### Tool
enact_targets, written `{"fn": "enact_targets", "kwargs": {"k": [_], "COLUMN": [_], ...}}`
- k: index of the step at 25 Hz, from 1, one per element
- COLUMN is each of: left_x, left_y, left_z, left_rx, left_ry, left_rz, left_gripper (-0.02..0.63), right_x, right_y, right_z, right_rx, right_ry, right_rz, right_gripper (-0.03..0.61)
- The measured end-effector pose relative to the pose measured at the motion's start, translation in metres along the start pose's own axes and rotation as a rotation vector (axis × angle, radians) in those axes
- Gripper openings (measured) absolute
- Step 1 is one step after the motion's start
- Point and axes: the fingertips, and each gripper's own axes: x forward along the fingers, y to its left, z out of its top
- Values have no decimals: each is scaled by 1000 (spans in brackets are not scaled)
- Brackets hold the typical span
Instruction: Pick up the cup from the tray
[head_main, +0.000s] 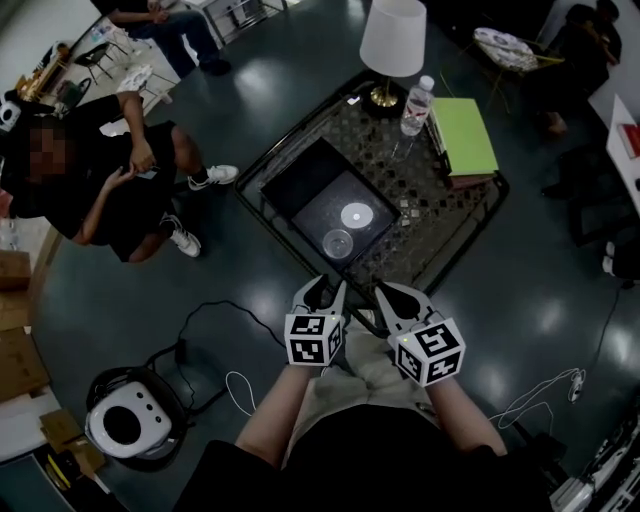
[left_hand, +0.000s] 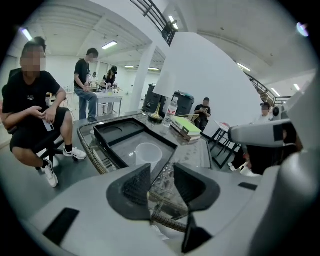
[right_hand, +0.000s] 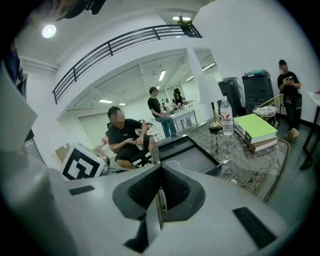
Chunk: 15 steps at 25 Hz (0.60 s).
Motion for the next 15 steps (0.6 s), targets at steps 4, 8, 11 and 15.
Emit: {"fn": "enact_targets", "kwargs": {"k": [4, 8, 11, 15], "left_x": [32, 56, 69, 84], "left_y": [9, 16, 23, 28], "left_z": [-4, -8, -6, -5], "left_rx": [7, 23, 28, 28], "left_ry": [38, 77, 87, 104], "left_rz": [18, 27, 52, 74], "left_gripper": [182, 231, 249, 274], "right_x": [10, 17, 21, 24], "right_y": [-13, -21, -27, -34], "right_z": [-2, -2, -2, -3], "right_rx": [10, 23, 35, 47], "right_ry": [23, 38, 43, 52], "right_rz": [9, 18, 24, 27], "right_gripper": [11, 11, 11, 11]}}
